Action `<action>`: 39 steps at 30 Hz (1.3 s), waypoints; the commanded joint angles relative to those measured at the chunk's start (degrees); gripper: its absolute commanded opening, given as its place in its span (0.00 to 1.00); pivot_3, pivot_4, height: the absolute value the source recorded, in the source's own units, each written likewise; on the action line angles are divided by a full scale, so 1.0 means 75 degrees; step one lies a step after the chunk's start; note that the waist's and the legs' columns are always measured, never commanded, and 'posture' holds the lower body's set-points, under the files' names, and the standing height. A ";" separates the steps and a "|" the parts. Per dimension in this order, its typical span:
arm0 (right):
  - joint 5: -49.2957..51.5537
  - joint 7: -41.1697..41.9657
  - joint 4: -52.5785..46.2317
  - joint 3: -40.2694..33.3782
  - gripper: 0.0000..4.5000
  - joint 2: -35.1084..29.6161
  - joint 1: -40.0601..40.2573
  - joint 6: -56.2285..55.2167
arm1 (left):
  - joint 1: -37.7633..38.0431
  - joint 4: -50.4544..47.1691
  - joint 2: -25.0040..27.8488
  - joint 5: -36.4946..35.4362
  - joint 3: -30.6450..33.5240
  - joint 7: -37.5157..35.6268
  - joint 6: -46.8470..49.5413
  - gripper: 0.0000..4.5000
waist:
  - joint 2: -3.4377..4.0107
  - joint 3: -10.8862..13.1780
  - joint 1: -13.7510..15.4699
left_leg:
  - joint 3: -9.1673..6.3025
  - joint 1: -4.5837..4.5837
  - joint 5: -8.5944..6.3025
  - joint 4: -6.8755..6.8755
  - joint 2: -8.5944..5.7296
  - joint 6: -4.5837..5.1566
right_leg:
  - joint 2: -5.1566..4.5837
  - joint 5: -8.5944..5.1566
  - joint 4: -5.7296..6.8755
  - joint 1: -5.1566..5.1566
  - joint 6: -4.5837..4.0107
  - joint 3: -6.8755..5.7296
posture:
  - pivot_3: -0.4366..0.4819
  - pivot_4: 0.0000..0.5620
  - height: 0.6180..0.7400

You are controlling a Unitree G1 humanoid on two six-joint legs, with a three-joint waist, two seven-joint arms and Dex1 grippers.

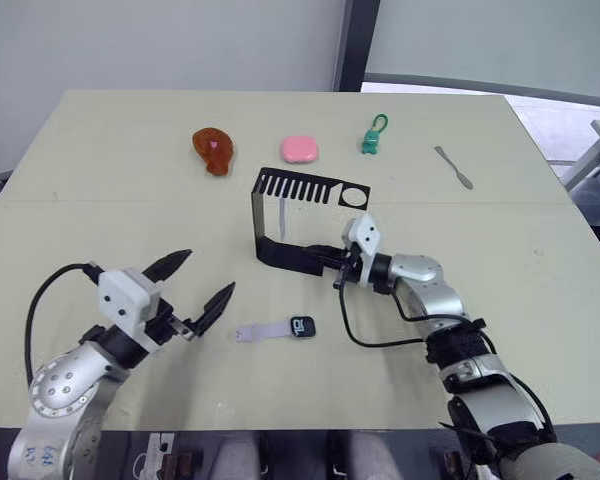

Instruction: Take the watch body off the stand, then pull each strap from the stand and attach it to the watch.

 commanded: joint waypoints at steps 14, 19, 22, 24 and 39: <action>-0.0329 0.0542 0.1304 0.0040 0.00 0.0221 -0.0290 -0.0919 | -0.1475 0.0190 -0.1399 0.1820 -0.2557 0.1666 0.0407 0.89 | -0.0003 -0.0004 -0.0017 | 0.0002 0.0003 0.0003 0.0004 0.0007 -0.0004 | 0.0007 0.0000 0.0003 0.0002 0.0000 0.0001 | 0.48 0.27 1.00; -0.0363 0.0596 0.1331 0.0063 0.00 0.0255 -0.0333 -0.0875 | -0.1967 0.0713 -0.1838 0.2419 -0.2860 0.2172 0.0511 0.89 | -0.0004 -0.0004 -0.0003 | 0.0002 0.0004 0.0003 0.0006 0.0007 -0.0005 | 0.0008 0.0000 0.0002 0.0003 0.0000 0.0000 | 0.48 0.27 1.00; -0.0384 0.0648 0.1314 0.0086 0.00 0.0267 -0.0334 -0.0836 | -0.2272 0.1034 -0.2103 0.2655 -0.2978 0.2384 0.0506 0.89 | -0.0004 -0.0004 -0.0004 | 0.0003 0.0003 0.0003 0.0005 0.0007 -0.0005 | 0.0008 0.0000 0.0002 0.0003 0.0000 0.0000 | 0.48 0.27 1.00; -0.0398 0.0650 0.1323 0.0089 0.00 0.0279 -0.0350 -0.0822 | -0.2447 0.1246 -0.2246 0.2752 -0.3063 0.2428 0.0492 0.89 | -0.0004 -0.0004 -0.0002 | 0.0002 0.0004 0.0003 0.0005 0.0008 -0.0005 | 0.0008 0.0000 0.0002 0.0003 0.0000 -0.0002 | 0.48 0.27 1.00; -0.0548 0.0698 0.1414 0.0113 0.00 0.0332 -0.0347 -0.0787 | -0.3445 0.2504 -0.2690 0.3214 -0.3129 0.2603 0.0244 0.89 | -0.0005 -0.0004 0.0005 | 0.0003 0.0004 0.0005 0.0009 0.0008 -0.0007 | 0.0008 0.0000 0.0003 0.0003 0.0000 -0.0004 | 0.48 0.27 1.00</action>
